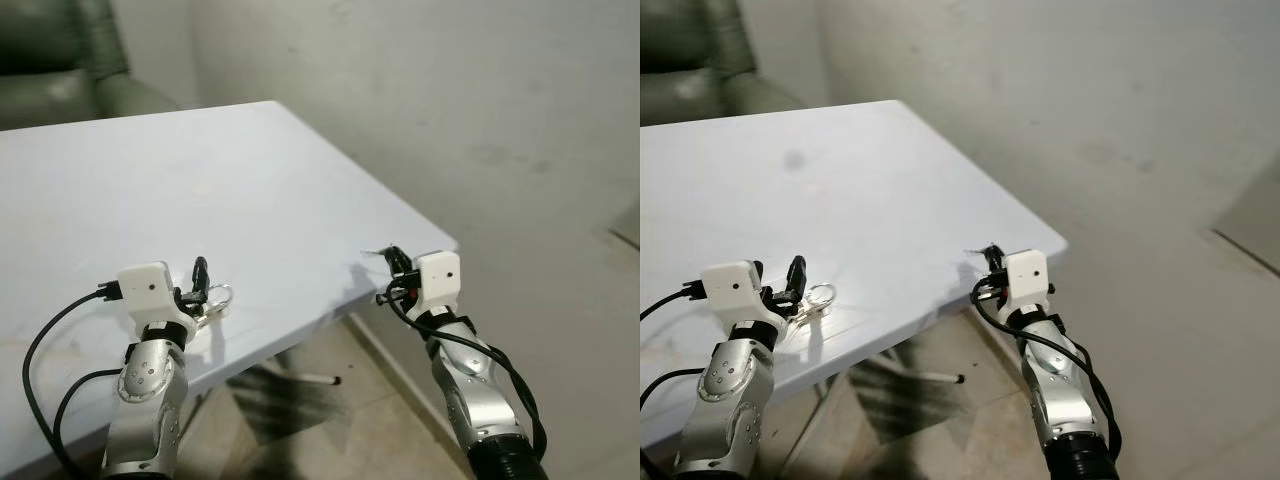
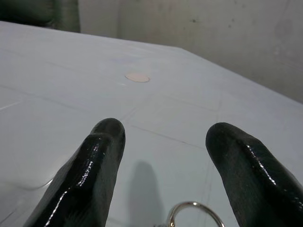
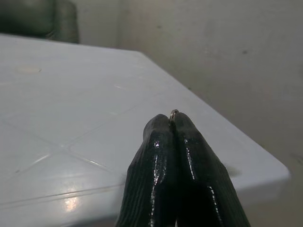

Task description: Hang keys on a hook

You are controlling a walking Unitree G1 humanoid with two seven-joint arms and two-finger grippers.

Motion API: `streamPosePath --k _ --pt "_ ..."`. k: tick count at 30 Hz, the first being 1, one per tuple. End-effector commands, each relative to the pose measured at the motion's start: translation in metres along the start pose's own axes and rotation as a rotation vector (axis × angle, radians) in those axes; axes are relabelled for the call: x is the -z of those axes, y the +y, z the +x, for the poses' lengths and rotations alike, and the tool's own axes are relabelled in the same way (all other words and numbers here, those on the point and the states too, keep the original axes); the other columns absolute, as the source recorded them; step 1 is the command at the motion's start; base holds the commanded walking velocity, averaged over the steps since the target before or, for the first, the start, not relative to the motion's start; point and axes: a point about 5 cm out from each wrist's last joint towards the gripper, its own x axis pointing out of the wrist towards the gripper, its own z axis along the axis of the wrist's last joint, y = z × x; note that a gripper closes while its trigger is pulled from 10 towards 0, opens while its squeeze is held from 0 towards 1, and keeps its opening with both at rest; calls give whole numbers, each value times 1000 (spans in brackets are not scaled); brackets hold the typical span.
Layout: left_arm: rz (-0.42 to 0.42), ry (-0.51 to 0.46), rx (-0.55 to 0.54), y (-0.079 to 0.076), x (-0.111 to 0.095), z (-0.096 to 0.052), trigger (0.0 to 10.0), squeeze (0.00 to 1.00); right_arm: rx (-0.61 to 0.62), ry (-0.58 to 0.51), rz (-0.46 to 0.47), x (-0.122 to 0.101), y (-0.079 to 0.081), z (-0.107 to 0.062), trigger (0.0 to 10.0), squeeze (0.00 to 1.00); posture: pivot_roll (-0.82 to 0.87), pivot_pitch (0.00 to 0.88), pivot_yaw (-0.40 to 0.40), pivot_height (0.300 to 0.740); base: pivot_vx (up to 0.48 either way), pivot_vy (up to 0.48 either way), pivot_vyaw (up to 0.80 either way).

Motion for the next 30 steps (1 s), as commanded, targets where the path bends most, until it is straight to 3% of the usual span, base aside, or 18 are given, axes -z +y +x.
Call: streamPosePath --k 1,30 --pt "9 5 6 -5 0 0 10000 0 13 -9 -14 -4 -5 1 10000 0 -45 0 -44 740 0 0 -781" --pt "96 -2 -11 -7 1 -1 10000 0 38 -7 -26 -6 -11 0 10000 0 -62 6 -47 740 0 0 -781"
